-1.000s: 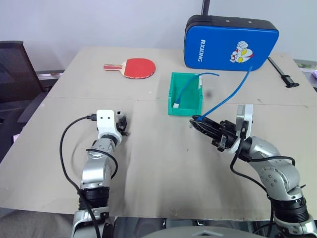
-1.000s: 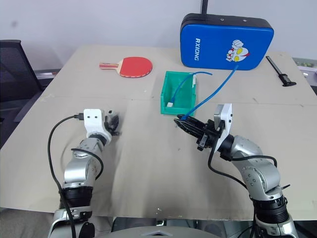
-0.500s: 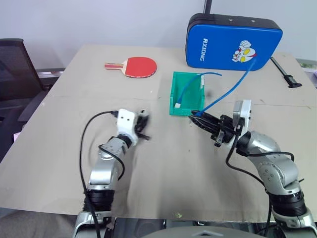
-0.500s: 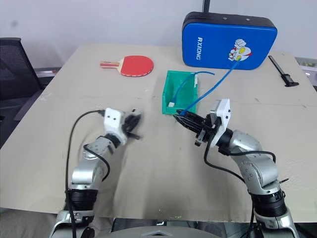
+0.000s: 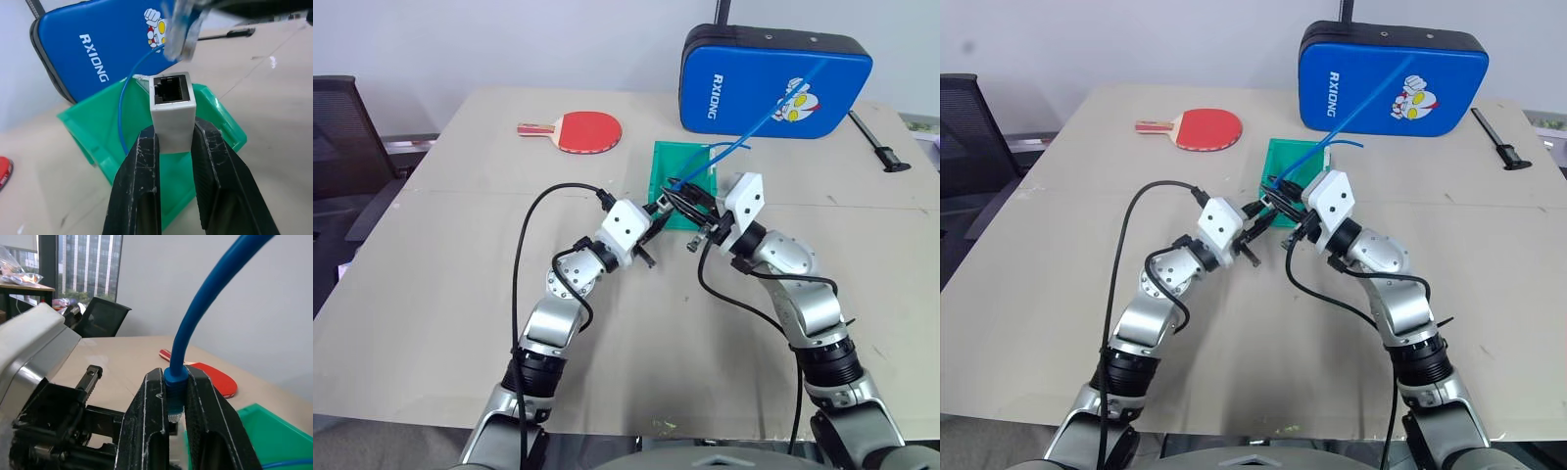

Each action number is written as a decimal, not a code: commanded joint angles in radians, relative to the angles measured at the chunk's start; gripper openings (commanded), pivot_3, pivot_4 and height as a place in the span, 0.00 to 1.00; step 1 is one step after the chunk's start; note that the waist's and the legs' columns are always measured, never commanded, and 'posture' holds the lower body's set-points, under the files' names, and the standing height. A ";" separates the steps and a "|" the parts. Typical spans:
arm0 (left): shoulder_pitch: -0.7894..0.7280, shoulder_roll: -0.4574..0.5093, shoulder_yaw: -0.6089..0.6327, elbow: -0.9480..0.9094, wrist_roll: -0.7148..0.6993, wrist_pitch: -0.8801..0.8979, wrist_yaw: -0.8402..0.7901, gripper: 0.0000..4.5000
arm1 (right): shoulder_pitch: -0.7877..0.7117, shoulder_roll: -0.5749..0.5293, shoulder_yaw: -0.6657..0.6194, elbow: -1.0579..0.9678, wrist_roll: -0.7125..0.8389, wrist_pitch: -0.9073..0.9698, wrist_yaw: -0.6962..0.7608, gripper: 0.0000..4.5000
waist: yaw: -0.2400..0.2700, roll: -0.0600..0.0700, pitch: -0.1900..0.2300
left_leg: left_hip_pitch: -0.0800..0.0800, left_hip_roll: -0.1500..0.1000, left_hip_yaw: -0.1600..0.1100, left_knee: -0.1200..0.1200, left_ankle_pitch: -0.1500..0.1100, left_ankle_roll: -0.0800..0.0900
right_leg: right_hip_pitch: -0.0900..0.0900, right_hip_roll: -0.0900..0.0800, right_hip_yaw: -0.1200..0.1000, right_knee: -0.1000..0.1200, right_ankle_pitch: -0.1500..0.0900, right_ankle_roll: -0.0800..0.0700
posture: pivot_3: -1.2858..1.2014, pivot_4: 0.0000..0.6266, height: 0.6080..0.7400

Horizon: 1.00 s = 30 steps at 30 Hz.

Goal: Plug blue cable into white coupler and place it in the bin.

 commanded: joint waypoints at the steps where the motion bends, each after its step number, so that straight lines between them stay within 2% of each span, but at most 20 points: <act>1: -0.018 0.001 -0.014 -0.014 0.029 -0.040 0.012 0.06 | -0.024 0.022 0.011 -0.013 -0.022 -0.035 -0.018 0.00 | 0.000 0.000 0.000 | 0.000 0.000 0.000 0.000 0.000 0.000 | 0.000 0.000 0.000 0.000 0.000 0.000 | 0.52 0.24 0.92; 20: -0.004 -0.030 -0.010 -0.021 0.030 -0.014 0.041 0.06 | 0.037 0.015 0.025 -0.012 -0.080 0.047 -0.052 0.00 | 0.000 0.000 0.000 | 0.000 0.000 0.000 0.000 0.000 0.000 | 0.000 0.001 0.000 0.001 0.000 0.000 | 0.52 0.24 0.92; 24: -0.002 -0.038 -0.020 -0.028 0.032 -0.011 0.040 0.06 | 0.044 0.014 0.032 -0.021 -0.099 0.101 -0.076 0.00 | 0.000 0.000 0.000 | 0.000 0.000 0.000 0.000 0.000 0.000 | 0.000 0.001 0.000 0.001 0.000 0.000 | 0.52 0.24 0.92; 30: 0.020 -0.049 -0.049 -0.065 0.023 0.001 0.018 0.06 | 0.028 0.034 0.041 -0.071 -0.129 0.302 -0.149 0.00 | 0.000 0.000 0.000 | 0.000 0.001 0.000 0.000 0.000 0.000 | 0.000 0.001 0.000 0.001 0.000 0.000 | 0.52 0.24 0.92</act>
